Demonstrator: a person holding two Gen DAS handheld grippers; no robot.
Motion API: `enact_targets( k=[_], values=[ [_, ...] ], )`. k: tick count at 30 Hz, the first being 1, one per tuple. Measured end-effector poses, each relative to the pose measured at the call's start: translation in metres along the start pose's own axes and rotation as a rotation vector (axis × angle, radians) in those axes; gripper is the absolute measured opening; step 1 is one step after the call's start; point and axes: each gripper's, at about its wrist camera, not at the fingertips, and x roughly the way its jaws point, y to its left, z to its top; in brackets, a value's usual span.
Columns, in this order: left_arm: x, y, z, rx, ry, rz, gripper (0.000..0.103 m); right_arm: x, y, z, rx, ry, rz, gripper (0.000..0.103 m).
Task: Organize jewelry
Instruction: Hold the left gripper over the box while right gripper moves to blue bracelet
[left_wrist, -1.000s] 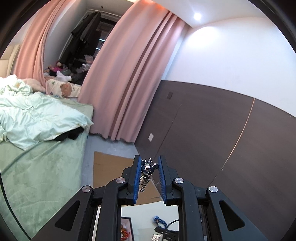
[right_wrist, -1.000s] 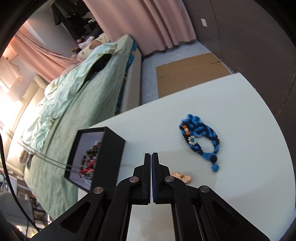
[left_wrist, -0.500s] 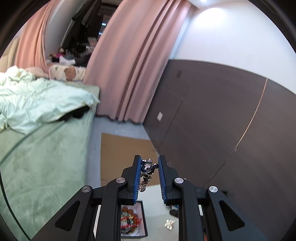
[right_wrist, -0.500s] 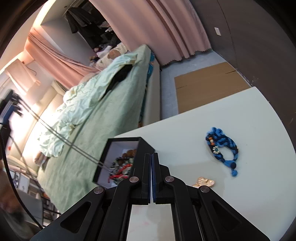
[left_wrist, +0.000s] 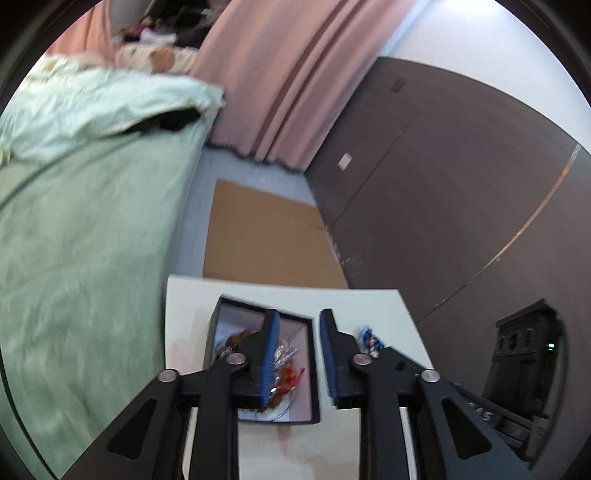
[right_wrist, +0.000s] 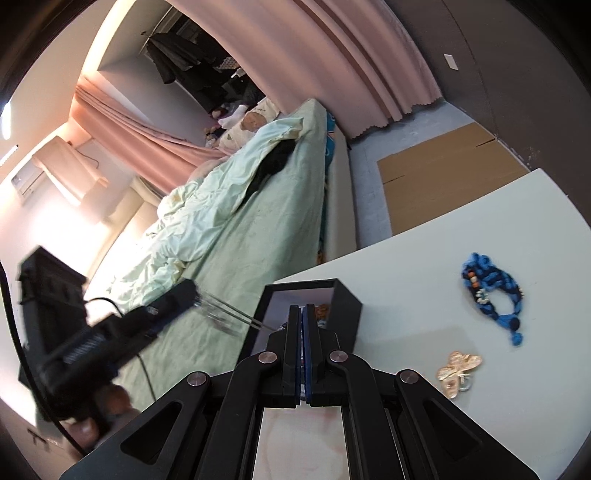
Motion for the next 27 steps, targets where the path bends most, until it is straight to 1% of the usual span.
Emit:
enact_targets(
  k=[1,2,4,7,12,16,18,19,21,22,23,24,25,26,27],
  values=[
    [0.001,0.005,-0.001,-0.023,0.009,0.014,0.043,0.002,0.001,-0.001,0.003,0.002,0.008,0.002],
    [0.0,0.008,-0.001,-0.037,0.006,0.016,0.054,0.004,0.002,-0.001,0.006,0.003,0.016,0.002],
    [-0.008,0.012,-0.003,-0.055,-0.022,0.011,0.063,0.007,0.005,-0.003,0.011,0.006,0.038,0.003],
    [-0.017,0.014,-0.003,-0.044,-0.048,0.022,0.065,0.015,0.01,-0.005,0.019,0.016,0.078,0.003],
    [-0.023,0.023,-0.002,-0.069,-0.053,0.028,0.065,0.033,0.018,-0.009,0.033,0.043,0.117,0.003],
    [-0.027,0.031,0.0,-0.087,-0.059,0.028,0.065,0.044,0.018,-0.013,0.073,0.06,0.169,0.003],
    [-0.029,0.034,0.001,-0.092,-0.062,0.025,0.065,0.047,0.017,-0.014,0.087,0.062,0.18,0.003],
    [-0.03,0.034,0.001,-0.089,-0.063,0.026,0.065,0.046,0.017,-0.014,0.079,0.06,0.164,0.003],
    [-0.032,0.034,0.001,-0.084,-0.065,0.029,0.065,0.041,0.019,-0.011,0.036,0.046,0.07,0.003],
    [-0.033,0.034,0.0,-0.083,-0.065,0.028,0.065,0.038,0.017,-0.008,0.034,0.041,0.044,0.003],
    [-0.032,0.035,0.001,-0.084,-0.064,0.028,0.065,0.034,0.012,-0.004,0.043,0.043,0.019,0.011],
    [-0.032,0.035,0.001,-0.084,-0.063,0.029,0.065,0.029,0.003,0.0,0.056,0.041,-0.027,0.037],
    [-0.032,0.035,0.0,-0.082,-0.06,0.031,0.065,0.025,-0.001,0.001,0.058,0.029,-0.072,0.052],
    [-0.033,0.035,0.0,-0.082,-0.059,0.032,0.065,0.018,-0.008,0.003,0.054,-0.008,-0.149,0.065],
    [-0.033,0.035,0.0,-0.083,-0.059,0.032,0.065,0.013,-0.014,0.005,0.05,-0.032,-0.2,0.065]
  ],
)
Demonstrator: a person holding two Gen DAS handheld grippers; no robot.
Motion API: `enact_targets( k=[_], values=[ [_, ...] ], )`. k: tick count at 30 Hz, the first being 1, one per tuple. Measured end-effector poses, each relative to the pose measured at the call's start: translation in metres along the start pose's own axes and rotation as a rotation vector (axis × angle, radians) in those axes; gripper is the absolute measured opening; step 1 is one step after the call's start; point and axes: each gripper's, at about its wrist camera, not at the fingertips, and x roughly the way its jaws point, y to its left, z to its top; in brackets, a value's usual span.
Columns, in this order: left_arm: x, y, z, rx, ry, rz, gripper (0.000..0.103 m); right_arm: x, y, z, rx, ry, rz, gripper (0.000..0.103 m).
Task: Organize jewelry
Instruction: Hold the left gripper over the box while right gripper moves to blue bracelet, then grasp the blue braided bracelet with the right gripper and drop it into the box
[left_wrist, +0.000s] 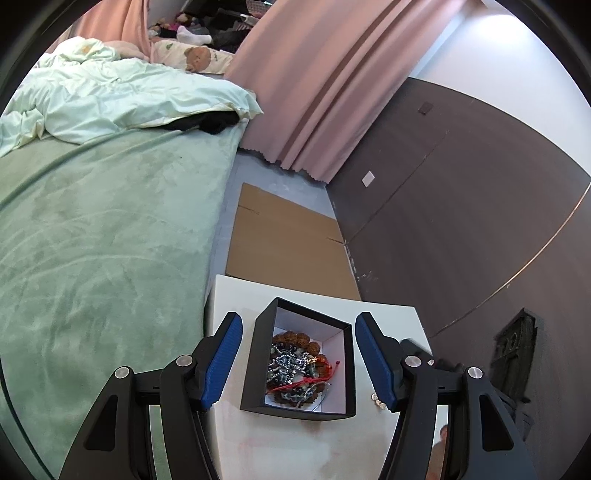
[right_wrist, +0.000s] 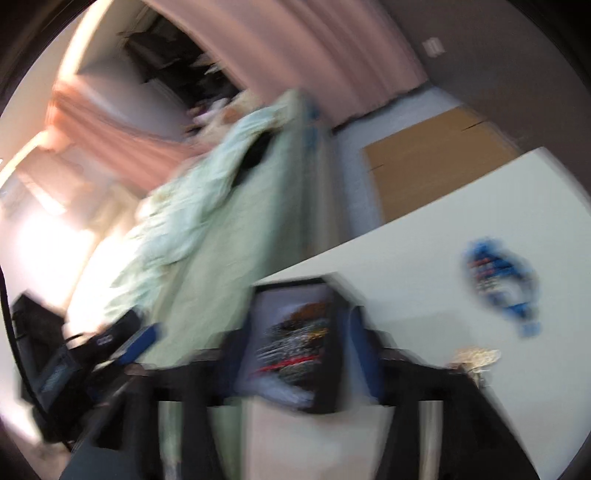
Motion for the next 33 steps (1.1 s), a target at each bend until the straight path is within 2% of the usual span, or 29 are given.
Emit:
enact_targets(
  k=[7,14,16,17,18,19,20,22,26,33],
  values=[
    [0.001,0.0,-0.001,0.0,0.006,-0.004,0.065,0.006,-0.037,0.009,0.02,0.028,-0.179,0.065],
    [0.003,0.003,-0.001,-0.007,0.012,-0.007,0.065,0.026,-0.053,0.007,-0.061,0.047,-0.352,0.064],
    [0.004,0.003,0.0,-0.012,0.013,-0.011,0.065,0.035,-0.055,0.007,-0.094,0.059,-0.385,0.06],
    [0.004,0.003,0.0,-0.013,0.014,-0.012,0.065,0.042,-0.057,0.005,-0.11,0.082,-0.404,0.047],
    [0.005,0.003,0.001,-0.015,0.015,-0.013,0.065,0.047,-0.059,0.004,-0.114,0.111,-0.417,0.021],
    [0.006,0.004,0.001,-0.015,0.016,-0.013,0.065,0.047,-0.061,0.004,-0.117,0.108,-0.444,0.012],
    [0.006,0.004,0.002,-0.015,0.016,-0.012,0.065,0.041,-0.062,0.007,-0.102,0.092,-0.447,0.009],
    [0.006,0.005,0.002,-0.019,0.016,-0.015,0.065,0.027,-0.07,0.014,-0.006,0.068,-0.342,0.009],
    [0.006,0.007,0.004,-0.029,0.012,-0.016,0.065,0.001,-0.076,0.023,0.097,0.014,-0.24,0.008],
    [0.008,0.007,0.005,-0.038,0.01,-0.015,0.065,-0.015,-0.042,0.021,0.079,-0.029,-0.029,0.008]
  ],
)
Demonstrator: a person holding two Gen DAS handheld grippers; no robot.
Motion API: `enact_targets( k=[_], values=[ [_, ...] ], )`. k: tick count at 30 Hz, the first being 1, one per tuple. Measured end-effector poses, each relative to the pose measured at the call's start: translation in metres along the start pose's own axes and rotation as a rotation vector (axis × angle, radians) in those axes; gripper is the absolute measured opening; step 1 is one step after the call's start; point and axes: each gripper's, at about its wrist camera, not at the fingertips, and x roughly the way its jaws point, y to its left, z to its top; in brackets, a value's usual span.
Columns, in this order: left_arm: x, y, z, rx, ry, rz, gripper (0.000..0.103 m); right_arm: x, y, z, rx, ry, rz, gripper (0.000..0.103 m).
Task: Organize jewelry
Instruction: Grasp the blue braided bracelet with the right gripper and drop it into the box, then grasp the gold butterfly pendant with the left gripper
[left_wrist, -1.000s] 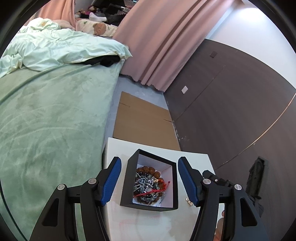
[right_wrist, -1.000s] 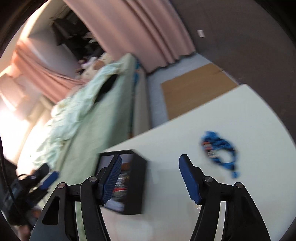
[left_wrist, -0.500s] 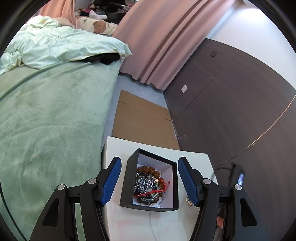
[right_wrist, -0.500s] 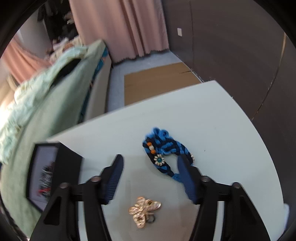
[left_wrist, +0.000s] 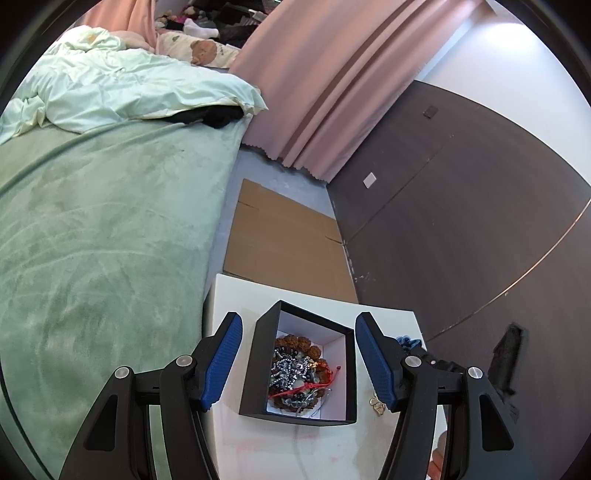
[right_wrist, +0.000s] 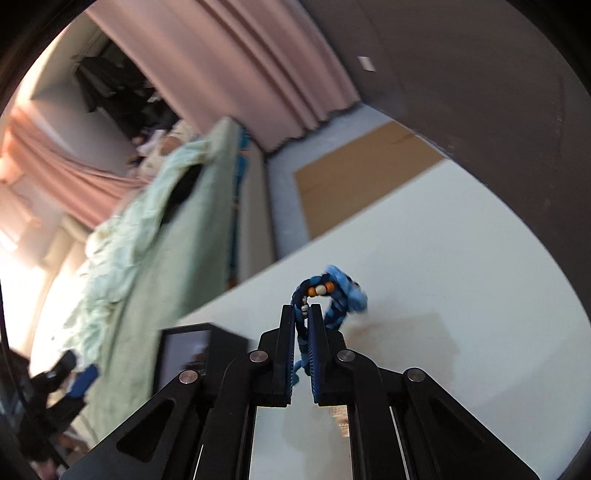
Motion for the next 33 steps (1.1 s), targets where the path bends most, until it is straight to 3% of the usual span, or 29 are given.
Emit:
enact_targets(
  k=[10,11,13,14,15,23,33],
  values=[
    [0.004,0.001,-0.001,0.003,0.014,0.01,0.065,0.001,0.076,-0.022,-0.148,0.021,0.333,0.009],
    [0.004,0.001,-0.002,0.005,0.015,0.011,0.065,0.003,0.084,-0.026,-0.173,0.037,0.331,0.009],
    [0.005,0.0,-0.003,0.01,0.02,0.013,0.065,0.013,0.094,-0.033,-0.205,0.097,0.314,0.026],
    [0.005,0.0,-0.003,0.013,0.022,0.013,0.065,0.018,0.094,-0.036,-0.205,0.122,0.289,0.051],
    [0.005,-0.001,-0.004,0.014,0.022,0.013,0.065,0.018,0.092,-0.037,-0.2,0.115,0.26,0.059],
    [0.01,-0.019,-0.018,0.066,0.044,0.01,0.065,-0.022,0.046,-0.027,-0.143,0.042,0.148,0.059],
    [0.032,-0.082,-0.054,0.251,0.094,-0.019,0.065,-0.062,-0.005,-0.018,-0.102,0.018,0.006,0.059]
  ],
)
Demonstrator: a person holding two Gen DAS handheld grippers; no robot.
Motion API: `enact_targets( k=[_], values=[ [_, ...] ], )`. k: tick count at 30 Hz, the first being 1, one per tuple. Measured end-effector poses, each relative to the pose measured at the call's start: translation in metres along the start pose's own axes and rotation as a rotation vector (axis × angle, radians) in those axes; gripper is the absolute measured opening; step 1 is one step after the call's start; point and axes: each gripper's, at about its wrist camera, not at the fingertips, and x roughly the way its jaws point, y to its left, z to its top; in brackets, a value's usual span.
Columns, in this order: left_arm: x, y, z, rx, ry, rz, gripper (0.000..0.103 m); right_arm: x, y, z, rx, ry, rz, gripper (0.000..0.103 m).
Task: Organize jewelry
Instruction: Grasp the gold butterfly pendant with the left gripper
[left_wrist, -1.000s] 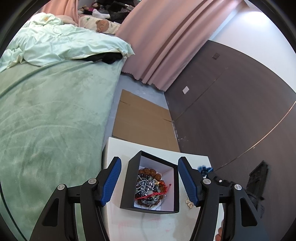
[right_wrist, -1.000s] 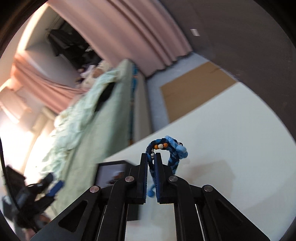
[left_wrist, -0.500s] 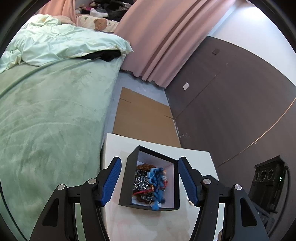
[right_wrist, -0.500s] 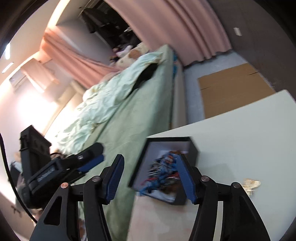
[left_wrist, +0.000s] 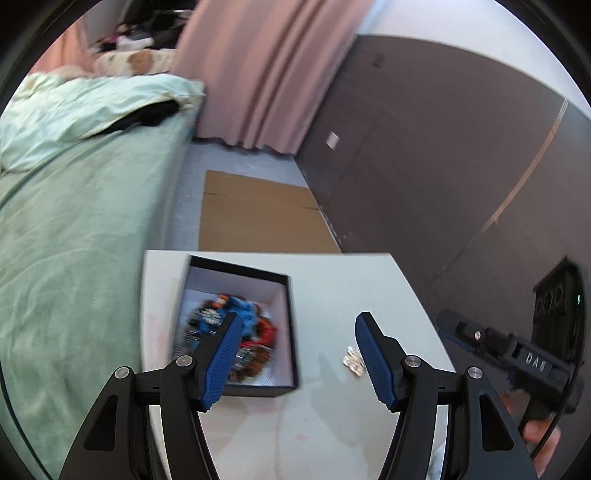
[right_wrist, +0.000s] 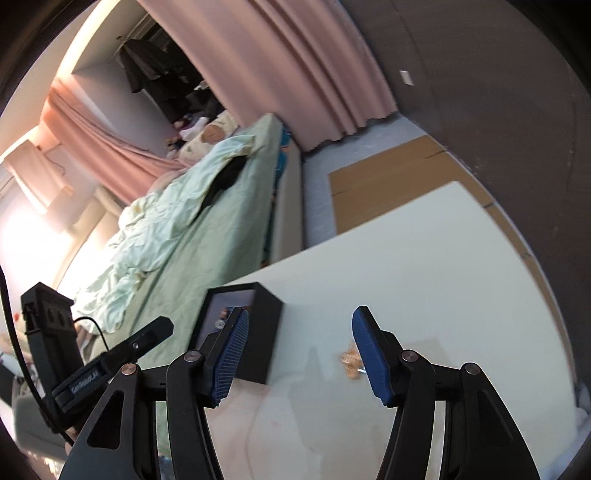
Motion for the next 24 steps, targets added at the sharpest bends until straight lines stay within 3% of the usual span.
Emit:
enact_targets(
  k=[10,16,21,24],
  values=[
    [0.041,-0.068,-0.018,0.19,0.113,-0.015,0.065,-0.011,-0.066,-0.007,0.204,0.083,-0.116,0.059],
    [0.072,-0.091,-0.022,0.238,0.176,0.003,0.058,-0.028,-0.091,-0.006,0.275,0.053,-0.119,0.059],
    [0.095,-0.098,-0.025,0.245,0.21,0.032,0.031,-0.036,-0.109,-0.005,0.32,0.047,-0.128,0.059],
    [0.108,-0.099,-0.028,0.245,0.239,0.049,0.029,-0.036,-0.117,-0.003,0.332,0.054,-0.123,0.059]
  ],
)
